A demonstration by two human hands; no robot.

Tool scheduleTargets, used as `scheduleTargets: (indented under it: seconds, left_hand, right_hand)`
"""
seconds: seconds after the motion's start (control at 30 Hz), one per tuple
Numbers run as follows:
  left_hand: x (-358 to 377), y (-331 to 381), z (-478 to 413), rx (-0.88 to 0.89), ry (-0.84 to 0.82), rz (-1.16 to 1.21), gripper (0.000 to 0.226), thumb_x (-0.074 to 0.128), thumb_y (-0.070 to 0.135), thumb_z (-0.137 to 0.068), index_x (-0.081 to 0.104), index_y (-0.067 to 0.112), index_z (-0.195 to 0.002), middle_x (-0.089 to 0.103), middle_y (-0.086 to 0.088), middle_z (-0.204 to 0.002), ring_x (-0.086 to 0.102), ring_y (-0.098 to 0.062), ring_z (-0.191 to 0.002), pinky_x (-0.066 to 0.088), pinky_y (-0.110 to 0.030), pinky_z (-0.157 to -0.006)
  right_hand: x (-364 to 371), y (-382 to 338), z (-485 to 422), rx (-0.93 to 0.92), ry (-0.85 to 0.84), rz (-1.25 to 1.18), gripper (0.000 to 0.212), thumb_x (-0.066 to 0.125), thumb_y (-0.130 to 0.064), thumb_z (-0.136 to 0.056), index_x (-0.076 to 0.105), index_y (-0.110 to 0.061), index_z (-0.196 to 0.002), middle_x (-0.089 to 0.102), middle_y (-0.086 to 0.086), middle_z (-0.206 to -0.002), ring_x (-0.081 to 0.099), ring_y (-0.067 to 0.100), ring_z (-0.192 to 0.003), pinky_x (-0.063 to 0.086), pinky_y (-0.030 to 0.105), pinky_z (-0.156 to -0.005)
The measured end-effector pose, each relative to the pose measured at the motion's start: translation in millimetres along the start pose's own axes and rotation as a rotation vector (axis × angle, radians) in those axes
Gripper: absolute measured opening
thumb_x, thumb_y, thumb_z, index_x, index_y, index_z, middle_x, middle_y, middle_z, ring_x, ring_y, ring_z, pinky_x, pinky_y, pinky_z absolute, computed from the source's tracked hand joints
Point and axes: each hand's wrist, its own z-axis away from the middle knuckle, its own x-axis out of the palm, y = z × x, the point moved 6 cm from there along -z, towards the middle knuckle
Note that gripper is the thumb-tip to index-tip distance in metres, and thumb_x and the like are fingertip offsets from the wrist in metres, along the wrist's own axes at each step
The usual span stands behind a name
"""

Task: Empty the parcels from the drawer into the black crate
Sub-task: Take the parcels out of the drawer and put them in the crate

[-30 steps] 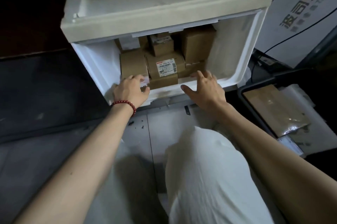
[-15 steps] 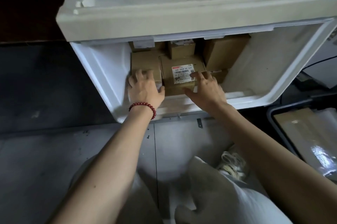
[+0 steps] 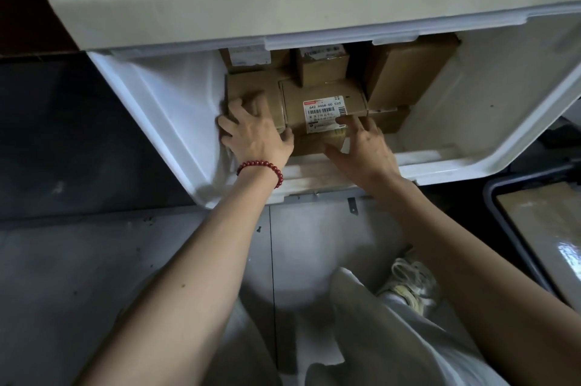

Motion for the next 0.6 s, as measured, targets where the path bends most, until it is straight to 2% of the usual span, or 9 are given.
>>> scheduleTargets:
  seconds: [0.1, 0.2, 0.3, 0.43, 0.5, 0.6]
  left_hand:
    - [-3.6, 1.3, 0.1, 0.002, 0.006, 0.063, 0.059, 0.066, 0.036, -0.080, 0.041, 0.027, -0.133, 0.030, -0.018, -0.135, 0.033, -0.044, -0.117, 0.049, -0.051, -0.083]
    - [-15.9, 6.9, 1.7, 0.011, 0.024, 0.093, 0.056, 0.065, 0.031, -0.081, 0.043, 0.029, -0.133, 0.031, -0.016, -0.135, 0.028, -0.047, -0.126, 0.044, -0.058, -0.091]
    - [-36.6, 13.5, 6.0, 0.080, 0.083, 0.139, 0.053, 0.062, 0.032, -0.081, 0.046, 0.027, -0.132, 0.034, -0.016, -0.133, 0.024, -0.047, -0.129, 0.040, -0.059, -0.096]
    - [-60.2, 24.6, 30.5, 0.289, 0.154, 0.259, 0.054, 0.066, 0.031, -0.074, 0.055, 0.021, -0.126, 0.040, -0.017, -0.123, 0.039, -0.036, -0.117, 0.042, -0.046, -0.094]
    - [-63.6, 26.9, 48.1, 0.355, 0.139, 0.312, 0.054, 0.070, 0.028, -0.070, 0.057, 0.018, -0.122, 0.041, -0.016, -0.119, 0.041, -0.032, -0.113, 0.044, -0.038, -0.090]
    - [-67.5, 29.4, 71.5, 0.440, 0.079, 0.402, 0.057, 0.075, 0.027, -0.065, 0.058, 0.017, -0.118, 0.040, -0.012, -0.115, 0.043, -0.027, -0.110, 0.037, -0.026, -0.094]
  right_hand:
    - [-5.7, 4.1, 2.7, 0.011, 0.015, -0.036, 0.062, 0.061, -0.045, -0.089, 0.039, -0.024, -0.142, 0.039, 0.012, -0.142, 0.040, 0.033, -0.131, 0.040, 0.045, -0.104]
    - [-13.0, 9.0, 7.4, 0.011, 0.037, -0.054, 0.061, 0.062, -0.044, -0.088, 0.041, -0.021, -0.141, 0.041, 0.013, -0.138, 0.042, 0.033, -0.127, 0.041, 0.044, -0.102]
    - [-19.9, 12.5, 12.5, 0.016, 0.048, -0.070, 0.064, 0.065, -0.043, -0.087, 0.040, -0.018, -0.141, 0.040, 0.013, -0.138, 0.042, 0.033, -0.127, 0.040, 0.042, -0.103]
    - [-29.8, 12.8, 22.3, -0.001, 0.074, -0.123, 0.076, 0.073, -0.032, -0.082, 0.033, -0.016, -0.144, 0.037, 0.014, -0.142, 0.040, 0.032, -0.129, 0.037, 0.041, -0.106]
    - [-33.3, 11.5, 29.6, -0.017, 0.075, -0.153, 0.086, 0.079, -0.026, -0.077, 0.027, -0.016, -0.146, 0.036, 0.014, -0.143, 0.040, 0.031, -0.130, 0.038, 0.042, -0.106]
    - [-38.1, 12.8, 43.9, -0.022, 0.075, -0.212, 0.105, 0.085, -0.018, -0.070, 0.017, -0.016, -0.150, 0.033, 0.013, -0.146, 0.039, 0.029, -0.132, 0.037, 0.039, -0.107]
